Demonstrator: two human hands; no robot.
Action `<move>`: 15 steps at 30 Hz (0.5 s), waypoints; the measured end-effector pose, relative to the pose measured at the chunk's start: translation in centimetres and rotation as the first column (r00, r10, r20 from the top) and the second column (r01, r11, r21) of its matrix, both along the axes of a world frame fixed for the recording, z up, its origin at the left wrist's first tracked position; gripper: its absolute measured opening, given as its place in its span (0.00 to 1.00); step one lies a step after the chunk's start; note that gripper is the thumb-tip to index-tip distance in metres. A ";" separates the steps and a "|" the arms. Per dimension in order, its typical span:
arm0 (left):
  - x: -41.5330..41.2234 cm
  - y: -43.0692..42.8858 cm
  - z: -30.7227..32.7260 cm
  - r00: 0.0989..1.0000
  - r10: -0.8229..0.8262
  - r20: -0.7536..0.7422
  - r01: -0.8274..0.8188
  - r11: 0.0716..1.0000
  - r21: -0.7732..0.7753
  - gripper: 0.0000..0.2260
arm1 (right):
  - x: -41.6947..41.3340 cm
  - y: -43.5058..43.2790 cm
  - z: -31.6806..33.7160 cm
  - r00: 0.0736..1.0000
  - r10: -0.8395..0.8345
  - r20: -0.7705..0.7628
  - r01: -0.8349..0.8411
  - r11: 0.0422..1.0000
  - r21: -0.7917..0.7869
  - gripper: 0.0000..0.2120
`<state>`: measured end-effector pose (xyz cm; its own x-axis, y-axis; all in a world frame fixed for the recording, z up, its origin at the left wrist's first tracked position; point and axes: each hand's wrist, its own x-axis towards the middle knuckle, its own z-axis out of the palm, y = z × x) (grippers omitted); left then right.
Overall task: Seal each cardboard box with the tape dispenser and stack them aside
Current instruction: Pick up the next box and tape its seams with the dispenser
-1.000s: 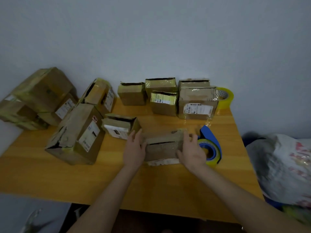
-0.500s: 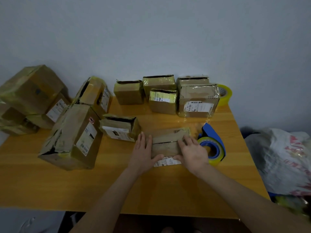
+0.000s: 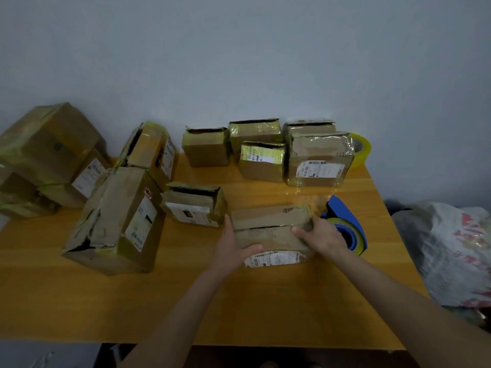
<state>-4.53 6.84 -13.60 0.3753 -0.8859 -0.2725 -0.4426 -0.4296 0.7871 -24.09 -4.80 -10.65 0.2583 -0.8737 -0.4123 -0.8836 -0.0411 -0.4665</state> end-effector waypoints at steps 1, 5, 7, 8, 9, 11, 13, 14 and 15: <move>0.1 0.1 -0.1 1.000 0.011 -0.026 -0.011 1.000 -0.005 0.56 | 0.3 -0.2 0.3 1.000 -0.017 -0.006 0.017 1.000 -0.011 0.27; 0.8 0.2 -0.4 0.958 0.280 -0.054 -0.285 0.943 -0.171 0.29 | 1.3 -1.1 0.6 0.995 -0.079 0.058 0.081 0.996 -0.036 0.41; 2.4 -0.7 0.0 0.838 0.520 -0.167 -0.543 0.826 -0.153 0.21 | 1.5 -1.6 0.2 0.990 -0.097 0.102 0.094 0.995 0.034 0.42; 3.6 -1.3 0.3 0.771 0.592 -0.235 -0.623 0.777 -0.090 0.23 | 1.5 -1.8 -0.1 0.984 -0.117 0.133 0.110 0.992 0.064 0.42; 4.9 -1.9 0.5 0.732 0.620 -0.283 -0.653 0.757 -0.029 0.27 | 1.5 -2.0 -0.3 0.975 -0.142 0.172 0.127 0.987 0.095 0.43; 7.1 -3.1 1.0 0.737 0.595 -0.319 -0.619 0.785 0.035 0.29 | 1.4 -2.5 -0.3 0.942 -0.205 0.265 0.160 0.970 0.183 0.46; 8.2 -4.3 1.4 0.766 0.546 -0.340 -0.567 0.823 0.046 0.29 | 1.4 -3.1 -0.2 0.912 -0.237 0.335 0.154 0.954 0.257 0.48; 8.1 -4.7 1.7 0.785 0.529 -0.324 -0.547 0.836 0.040 0.28 | 1.5 -3.3 -0.3 0.904 -0.247 0.350 0.156 0.951 0.268 0.48; 7.6 -5.0 1.9 0.819 0.511 -0.259 -0.524 0.851 0.024 0.26 | 1.6 -3.4 -0.4 0.901 -0.255 0.351 0.173 0.953 0.248 0.49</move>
<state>3.03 1.87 -11.72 0.7081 -0.5941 -0.3817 0.0457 -0.5008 0.8644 -22.44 -8.22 -11.06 0.2460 -0.8314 -0.4982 -0.6175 0.2618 -0.7417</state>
